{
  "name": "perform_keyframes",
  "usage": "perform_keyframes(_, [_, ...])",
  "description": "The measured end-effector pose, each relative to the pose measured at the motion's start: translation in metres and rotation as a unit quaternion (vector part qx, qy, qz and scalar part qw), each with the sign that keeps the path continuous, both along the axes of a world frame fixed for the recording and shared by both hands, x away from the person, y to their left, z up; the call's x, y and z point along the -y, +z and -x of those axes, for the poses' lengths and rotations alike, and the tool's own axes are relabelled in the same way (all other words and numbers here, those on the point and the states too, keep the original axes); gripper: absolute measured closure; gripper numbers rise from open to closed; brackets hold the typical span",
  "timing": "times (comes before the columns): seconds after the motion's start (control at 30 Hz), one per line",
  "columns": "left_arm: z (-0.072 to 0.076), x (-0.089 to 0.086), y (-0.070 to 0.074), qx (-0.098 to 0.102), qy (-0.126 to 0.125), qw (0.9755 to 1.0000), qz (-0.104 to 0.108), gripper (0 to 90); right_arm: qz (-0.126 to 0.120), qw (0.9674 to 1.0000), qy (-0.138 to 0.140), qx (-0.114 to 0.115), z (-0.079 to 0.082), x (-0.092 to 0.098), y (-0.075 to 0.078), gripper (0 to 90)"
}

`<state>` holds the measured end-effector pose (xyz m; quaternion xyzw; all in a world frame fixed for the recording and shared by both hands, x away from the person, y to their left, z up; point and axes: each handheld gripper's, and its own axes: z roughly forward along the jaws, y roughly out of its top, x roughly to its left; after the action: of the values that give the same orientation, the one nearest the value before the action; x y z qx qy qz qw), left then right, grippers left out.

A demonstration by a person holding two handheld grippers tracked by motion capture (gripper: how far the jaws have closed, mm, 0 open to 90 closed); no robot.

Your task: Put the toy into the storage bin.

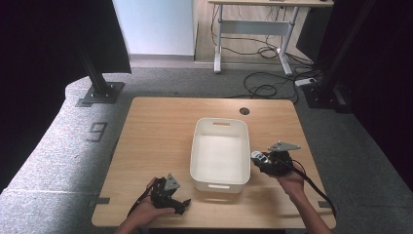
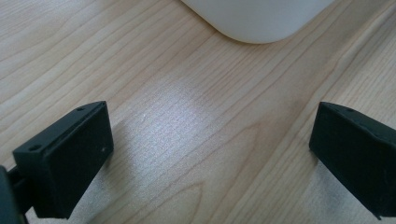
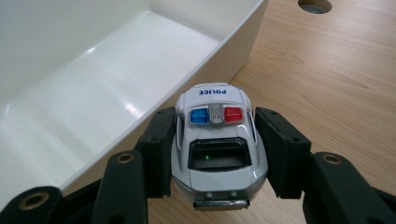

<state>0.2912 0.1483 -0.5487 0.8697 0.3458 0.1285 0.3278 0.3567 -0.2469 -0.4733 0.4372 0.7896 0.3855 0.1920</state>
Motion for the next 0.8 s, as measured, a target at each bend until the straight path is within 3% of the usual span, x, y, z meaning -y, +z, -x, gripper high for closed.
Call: perform_keyframes(0.8, [0.000,0.000,0.000,0.000,0.000,1.0000,0.000,0.0,0.019,0.9997,0.007,-0.016,0.000,-0.008,-0.010,49.8])
